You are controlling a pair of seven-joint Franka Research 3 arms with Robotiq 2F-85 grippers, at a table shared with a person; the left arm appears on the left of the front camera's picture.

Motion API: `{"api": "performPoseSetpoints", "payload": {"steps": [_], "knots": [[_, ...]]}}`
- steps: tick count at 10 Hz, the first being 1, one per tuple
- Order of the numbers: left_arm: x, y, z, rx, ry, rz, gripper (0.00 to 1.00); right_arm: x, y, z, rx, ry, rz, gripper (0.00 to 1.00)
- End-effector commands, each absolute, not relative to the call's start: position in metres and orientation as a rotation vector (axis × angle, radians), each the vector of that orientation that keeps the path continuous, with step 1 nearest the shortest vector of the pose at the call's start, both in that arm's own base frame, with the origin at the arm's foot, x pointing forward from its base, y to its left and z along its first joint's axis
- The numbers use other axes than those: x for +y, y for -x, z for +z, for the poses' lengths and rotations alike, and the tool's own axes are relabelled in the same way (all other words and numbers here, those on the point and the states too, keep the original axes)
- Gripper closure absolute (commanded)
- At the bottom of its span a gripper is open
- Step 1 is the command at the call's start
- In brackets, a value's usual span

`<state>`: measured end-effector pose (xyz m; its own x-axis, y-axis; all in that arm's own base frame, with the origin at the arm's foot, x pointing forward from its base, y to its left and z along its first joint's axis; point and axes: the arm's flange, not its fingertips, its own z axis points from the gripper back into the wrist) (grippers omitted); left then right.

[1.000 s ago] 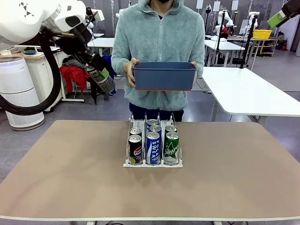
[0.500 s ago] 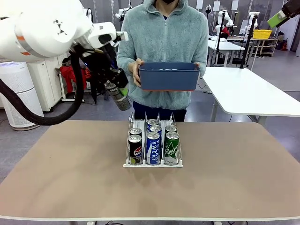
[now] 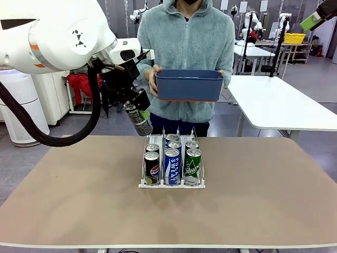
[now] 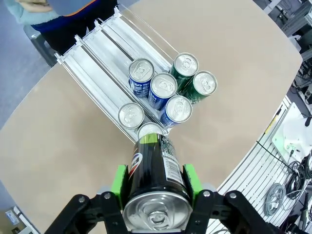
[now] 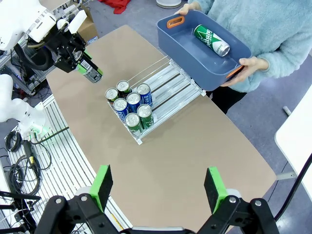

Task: Fill the beverage cans into the dispenser.
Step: Place the picked Pepsi coke in the line of the Automatic Can Dispenser with the same cans.

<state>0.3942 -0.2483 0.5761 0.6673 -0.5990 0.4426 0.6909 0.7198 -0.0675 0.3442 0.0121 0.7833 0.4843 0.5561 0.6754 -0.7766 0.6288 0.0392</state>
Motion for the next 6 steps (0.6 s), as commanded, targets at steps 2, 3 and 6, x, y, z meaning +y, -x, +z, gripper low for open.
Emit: {"api": "performPoseSetpoints", "payload": {"steps": [2, 3, 6], "knots": [[-0.248, -0.395, 0.579, -0.431, 0.24, -0.715, 0.42, 0.013, -0.344, 0.782, -0.672, -0.369, 0.836, 0.0], [-0.248, -0.394, 0.576, -0.412, 0.239, -0.734, 0.42, 0.013, -0.344, 0.782, -0.672, -0.369, 0.836, 0.0], [-0.276, -0.367, 0.571, -0.44, 0.22, -0.808, 0.42, 0.013, -0.344, 0.782, -0.672, -0.369, 0.836, 0.0]]}}
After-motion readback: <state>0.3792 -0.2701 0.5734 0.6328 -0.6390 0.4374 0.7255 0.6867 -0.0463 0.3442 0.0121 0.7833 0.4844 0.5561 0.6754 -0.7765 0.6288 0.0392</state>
